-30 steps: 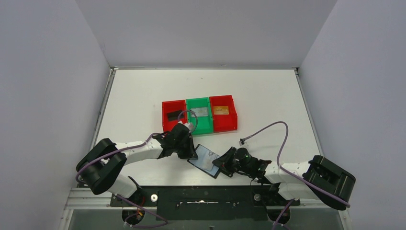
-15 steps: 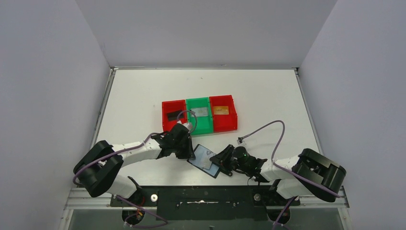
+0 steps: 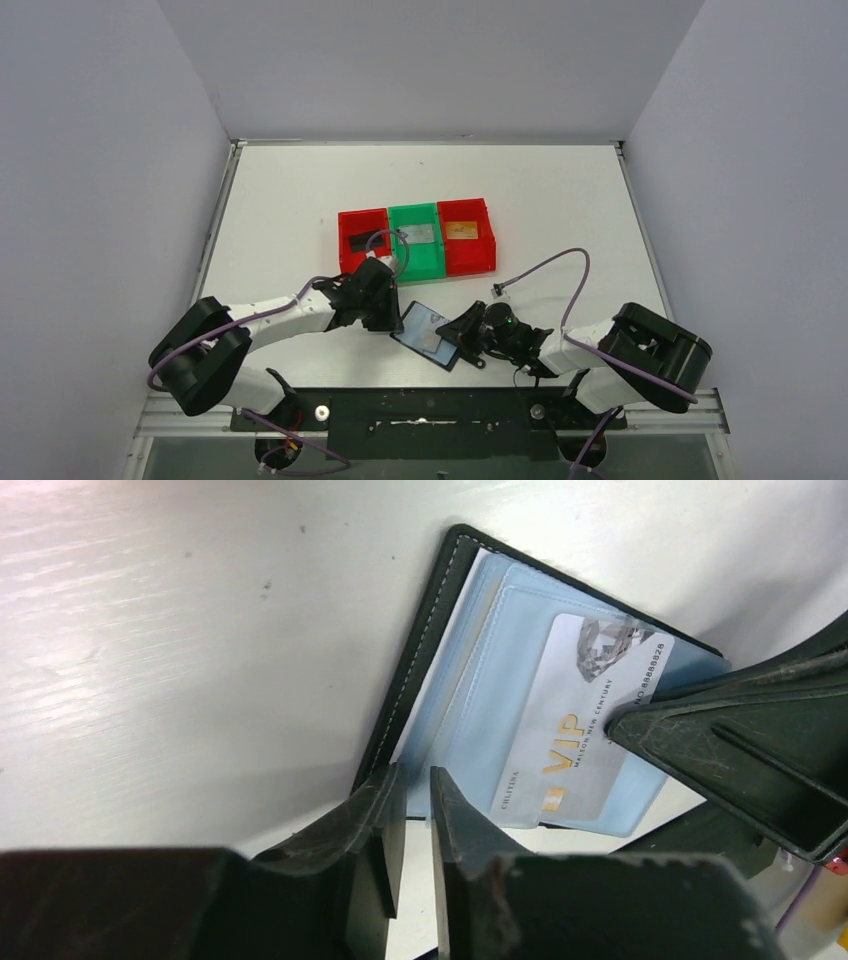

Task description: Take the credit cards out of the card holder

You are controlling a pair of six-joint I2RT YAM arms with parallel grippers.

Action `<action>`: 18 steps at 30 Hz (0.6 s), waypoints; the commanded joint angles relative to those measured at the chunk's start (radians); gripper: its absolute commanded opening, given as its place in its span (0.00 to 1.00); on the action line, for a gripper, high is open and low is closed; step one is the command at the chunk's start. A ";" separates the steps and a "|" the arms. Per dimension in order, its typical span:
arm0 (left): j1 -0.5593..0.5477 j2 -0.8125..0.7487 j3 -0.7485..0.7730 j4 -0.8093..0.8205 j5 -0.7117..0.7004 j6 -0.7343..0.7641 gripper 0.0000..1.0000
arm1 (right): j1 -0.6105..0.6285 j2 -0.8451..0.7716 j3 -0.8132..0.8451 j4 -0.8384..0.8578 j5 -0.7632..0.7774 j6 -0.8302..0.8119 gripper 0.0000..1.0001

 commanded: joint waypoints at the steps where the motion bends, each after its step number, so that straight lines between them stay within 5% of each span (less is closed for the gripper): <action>1: -0.001 -0.050 0.083 -0.051 -0.060 0.033 0.18 | -0.003 -0.025 -0.002 0.003 0.014 -0.018 0.09; 13: -0.056 0.049 0.120 0.113 0.203 0.086 0.24 | -0.004 -0.047 0.007 -0.046 0.006 -0.025 0.11; 18: -0.067 0.121 0.103 0.046 0.115 0.041 0.20 | -0.004 -0.046 0.005 -0.040 0.003 -0.023 0.12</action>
